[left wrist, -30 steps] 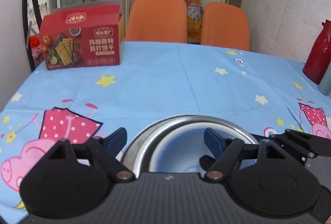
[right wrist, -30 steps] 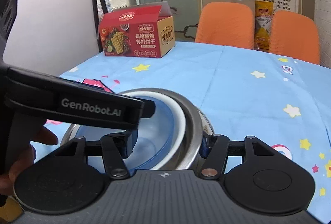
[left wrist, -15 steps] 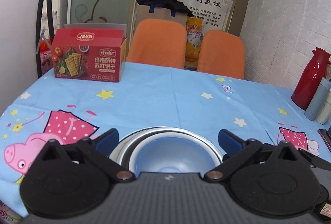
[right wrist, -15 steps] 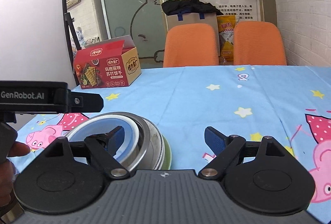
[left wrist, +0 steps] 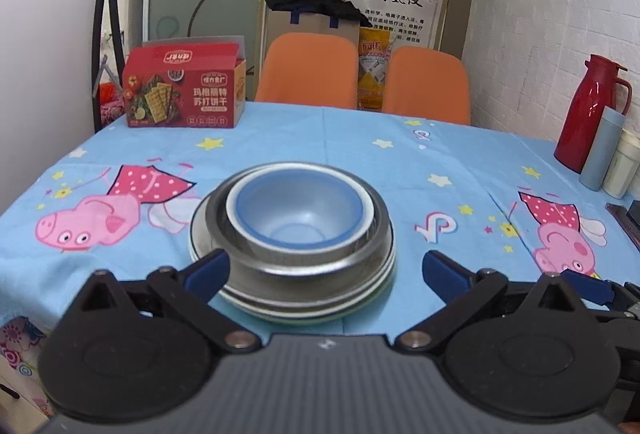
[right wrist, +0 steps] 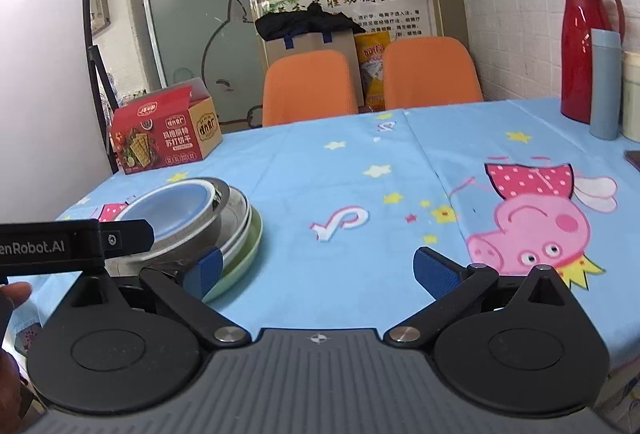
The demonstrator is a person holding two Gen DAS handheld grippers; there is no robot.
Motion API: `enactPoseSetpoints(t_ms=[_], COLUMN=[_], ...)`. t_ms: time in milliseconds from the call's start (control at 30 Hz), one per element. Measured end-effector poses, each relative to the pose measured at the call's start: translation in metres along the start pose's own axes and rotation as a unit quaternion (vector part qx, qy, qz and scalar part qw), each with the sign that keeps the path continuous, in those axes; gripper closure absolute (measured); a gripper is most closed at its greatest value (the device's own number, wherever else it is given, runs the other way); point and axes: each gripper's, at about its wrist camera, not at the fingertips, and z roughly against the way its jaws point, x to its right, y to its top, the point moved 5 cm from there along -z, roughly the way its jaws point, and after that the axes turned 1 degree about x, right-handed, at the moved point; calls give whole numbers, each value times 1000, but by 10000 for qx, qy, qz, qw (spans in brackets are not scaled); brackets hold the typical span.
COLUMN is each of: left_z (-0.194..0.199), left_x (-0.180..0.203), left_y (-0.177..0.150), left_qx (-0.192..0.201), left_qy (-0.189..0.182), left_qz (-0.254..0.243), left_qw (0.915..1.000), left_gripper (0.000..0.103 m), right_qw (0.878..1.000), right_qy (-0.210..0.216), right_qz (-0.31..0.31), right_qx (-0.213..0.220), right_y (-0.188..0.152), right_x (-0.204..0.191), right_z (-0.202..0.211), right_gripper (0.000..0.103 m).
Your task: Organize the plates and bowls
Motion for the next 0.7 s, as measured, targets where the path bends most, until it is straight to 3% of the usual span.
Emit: enactPoseSetpoints(t_ms=[267,567,700], left_z=[28,66,78], left_x=[9,12,11], left_y=[-39,-57,-66], left_qx=[27,244,272], left_qy=[91,192,224], left_qz=[-178,-306,-346], left_qw=[9998,9991,9988], left_gripper=[1,1,1], right_qw=[9988,9969,9964], right_qy=[-278,-535,-449], right_qz=[-138,317,583], right_qx=[-377,-475,-424], right_y=[-37,-50,-55], right_x=[8,-2,-14], right_z=[18,50,60], right_gripper=[0,0,0])
